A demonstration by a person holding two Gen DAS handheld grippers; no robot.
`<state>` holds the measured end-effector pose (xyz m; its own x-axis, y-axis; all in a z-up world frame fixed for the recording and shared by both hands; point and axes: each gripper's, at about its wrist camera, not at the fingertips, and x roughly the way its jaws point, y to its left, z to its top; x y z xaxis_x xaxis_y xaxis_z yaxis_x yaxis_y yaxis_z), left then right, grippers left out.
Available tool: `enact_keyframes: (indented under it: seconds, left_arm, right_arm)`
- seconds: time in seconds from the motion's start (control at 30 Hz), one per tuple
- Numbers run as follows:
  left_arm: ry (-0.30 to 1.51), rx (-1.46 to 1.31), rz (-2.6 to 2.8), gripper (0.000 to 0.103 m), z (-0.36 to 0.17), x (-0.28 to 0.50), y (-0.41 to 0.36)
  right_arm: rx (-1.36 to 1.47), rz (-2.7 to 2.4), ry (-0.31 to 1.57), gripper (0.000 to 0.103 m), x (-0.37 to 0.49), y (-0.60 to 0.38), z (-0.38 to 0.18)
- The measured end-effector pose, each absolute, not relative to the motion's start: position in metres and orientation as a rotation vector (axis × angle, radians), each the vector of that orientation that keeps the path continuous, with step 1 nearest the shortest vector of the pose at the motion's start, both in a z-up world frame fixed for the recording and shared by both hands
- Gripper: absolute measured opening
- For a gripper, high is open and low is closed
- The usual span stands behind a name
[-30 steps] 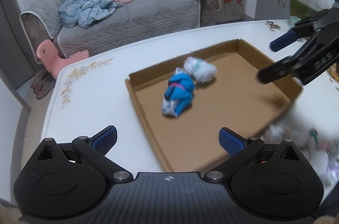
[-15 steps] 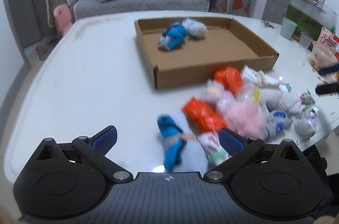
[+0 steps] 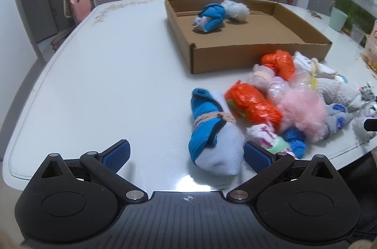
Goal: Organize objects
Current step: 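Grasp white-blue sock roll with left gripper while right grasps purple bubble bundle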
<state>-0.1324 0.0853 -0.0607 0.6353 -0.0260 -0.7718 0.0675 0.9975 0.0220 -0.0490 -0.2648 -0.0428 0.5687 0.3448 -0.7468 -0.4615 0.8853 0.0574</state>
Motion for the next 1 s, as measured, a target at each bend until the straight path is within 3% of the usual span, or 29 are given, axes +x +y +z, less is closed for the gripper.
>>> enact_keyframes:
  seconds: [0.23,0.47,0.53,0.63,0.7,1.0]
  left_arm:
    - [0.879,0.098,-0.031,0.103,-0.063,-0.125,0.081]
    - [0.864,0.121,-0.040,0.102,-0.066,-0.109,0.074]
    - [0.858,0.109,-0.044,0.098,-0.067,-0.107,0.076]
    - [0.879,0.064,-0.070,0.069,-0.069,-0.104,0.082]
    - [0.879,0.044,-0.086,0.057,-0.070,-0.104,0.084]
    - [0.874,0.010,-0.065,0.056,-0.064,-0.104,0.095]
  right_arm:
    - [-0.164,0.488,0.850,0.060,-0.050,-0.267,-0.051]
    - [-0.155,0.481,0.824,0.058,-0.044,-0.280,-0.049]
    - [-0.154,0.478,0.818,0.057,-0.042,-0.284,-0.047]
    - [-0.162,0.481,0.822,0.057,-0.041,-0.289,-0.044]
    - [-0.185,0.480,0.822,0.057,-0.041,-0.292,-0.042]
    - [-0.227,0.434,0.787,0.057,-0.026,-0.315,-0.023]
